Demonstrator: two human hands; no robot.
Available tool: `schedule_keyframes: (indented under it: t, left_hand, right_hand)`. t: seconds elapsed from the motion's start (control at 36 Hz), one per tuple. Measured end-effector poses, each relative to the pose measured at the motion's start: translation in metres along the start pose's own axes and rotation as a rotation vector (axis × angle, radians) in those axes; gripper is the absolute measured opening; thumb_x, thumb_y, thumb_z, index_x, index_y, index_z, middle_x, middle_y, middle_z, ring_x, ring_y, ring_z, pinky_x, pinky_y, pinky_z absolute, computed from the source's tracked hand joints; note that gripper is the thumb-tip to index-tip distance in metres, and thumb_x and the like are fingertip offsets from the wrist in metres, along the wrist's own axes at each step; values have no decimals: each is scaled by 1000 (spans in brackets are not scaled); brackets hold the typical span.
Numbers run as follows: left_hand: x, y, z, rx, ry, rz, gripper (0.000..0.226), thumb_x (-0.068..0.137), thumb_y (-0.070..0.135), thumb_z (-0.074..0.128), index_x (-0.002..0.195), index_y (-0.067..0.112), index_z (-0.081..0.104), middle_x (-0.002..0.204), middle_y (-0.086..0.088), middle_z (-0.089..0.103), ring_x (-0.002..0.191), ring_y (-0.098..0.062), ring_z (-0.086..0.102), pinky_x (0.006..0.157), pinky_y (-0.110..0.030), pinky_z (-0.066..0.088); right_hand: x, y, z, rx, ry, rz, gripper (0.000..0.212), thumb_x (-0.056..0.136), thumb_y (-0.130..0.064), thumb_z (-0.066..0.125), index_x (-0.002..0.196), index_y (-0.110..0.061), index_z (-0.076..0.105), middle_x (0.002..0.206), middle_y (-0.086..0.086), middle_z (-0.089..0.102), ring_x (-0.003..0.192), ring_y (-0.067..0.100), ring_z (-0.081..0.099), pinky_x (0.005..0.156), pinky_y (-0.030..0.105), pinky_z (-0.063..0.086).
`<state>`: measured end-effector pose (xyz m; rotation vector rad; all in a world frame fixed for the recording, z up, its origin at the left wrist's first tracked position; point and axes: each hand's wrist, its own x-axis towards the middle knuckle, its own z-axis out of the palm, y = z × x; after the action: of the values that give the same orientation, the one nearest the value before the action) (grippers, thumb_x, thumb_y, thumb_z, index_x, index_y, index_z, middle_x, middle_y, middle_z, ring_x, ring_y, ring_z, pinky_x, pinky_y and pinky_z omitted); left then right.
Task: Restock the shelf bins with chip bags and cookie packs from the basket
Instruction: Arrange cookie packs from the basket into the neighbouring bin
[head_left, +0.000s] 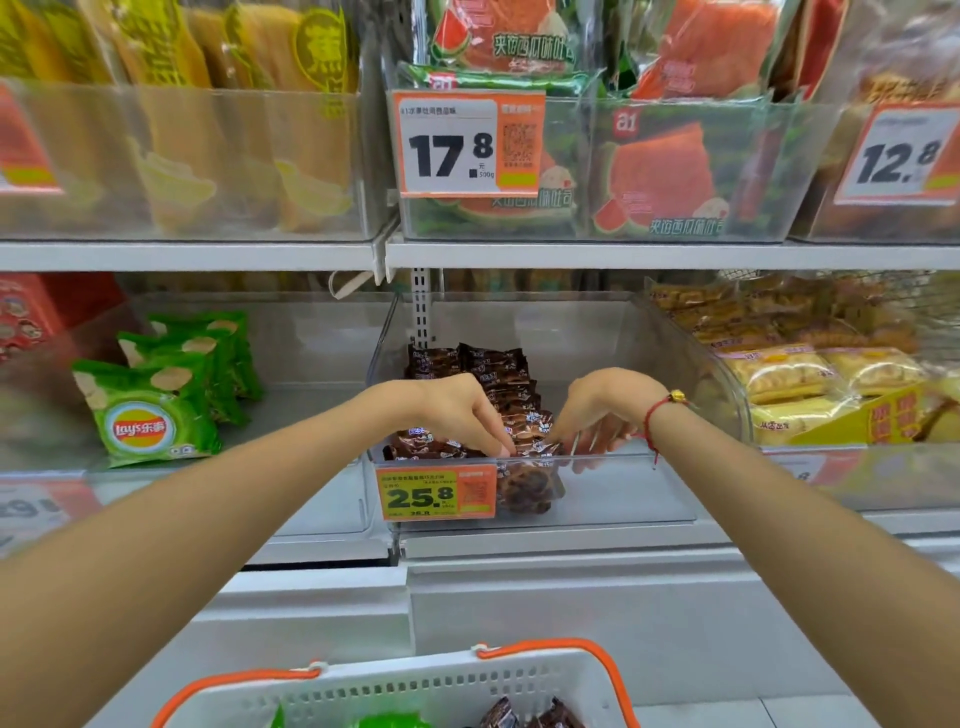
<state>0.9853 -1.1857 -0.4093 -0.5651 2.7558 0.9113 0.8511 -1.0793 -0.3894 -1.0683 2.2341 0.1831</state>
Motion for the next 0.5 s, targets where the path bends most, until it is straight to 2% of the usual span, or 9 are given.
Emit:
schedule_keyframes:
  t: [0.08,0.14,0.22,0.28,0.33,0.39,0.44,0.5]
  left_hand:
    - [-1,0,1,-11,2,8,16,85,27,71,99,22,76,79,28,67,104,-26,62,96,-45,48]
    - [-1,3,1,-16,5,4,19,85,25,71,102,18,76,82,22,68,98,-18,63,94,-39,51]
    - [2,7,2,22,39,0,18,85,21,71,102,15,76,80,18,65,85,-4,60,87,-25,51]
    - [6,8,6,77,66,-14,17,85,21,71,100,16,76,78,18,64,84,-4,59,89,-25,51]
    - [11,8,10,125,77,-38,15,82,25,75,95,19,78,75,20,63,89,-8,61,92,-33,52]
    - [14,6,13,152,113,-45,7,75,31,80,81,28,77,71,21,64,87,-9,63,89,-36,53]
    - [13,5,12,194,190,-41,14,68,37,84,67,35,70,71,21,65,83,-6,63,82,-35,54]
    - [12,2,7,207,236,-29,18,68,37,84,71,35,67,82,17,66,83,-5,60,79,-33,53]
  right_hand:
    - [7,1,6,-56,50,-15,19,96,-23,56,88,-9,67,86,0,67,63,6,54,47,13,40]
    - [12,3,9,-45,110,-24,18,91,-25,63,79,-11,64,76,-1,63,61,8,51,49,14,39]
    - [23,7,9,181,205,-61,24,87,-32,68,76,-12,66,67,-2,67,61,11,56,56,20,41]
    - [26,8,8,271,234,-97,25,87,-33,69,76,-11,66,60,-3,68,58,9,59,58,20,44]
    - [25,9,9,281,249,-131,25,87,-32,69,82,-8,69,68,-2,71,59,8,62,60,21,50]
    - [21,13,8,253,248,-179,28,85,-34,71,92,-7,71,82,0,74,71,10,66,68,23,55]
    - [15,18,6,221,217,-281,23,82,-34,73,96,-16,72,89,-2,71,81,11,66,70,22,55]
    - [9,20,5,193,188,-403,16,82,-31,74,97,-26,71,91,-5,69,84,10,65,67,20,53]
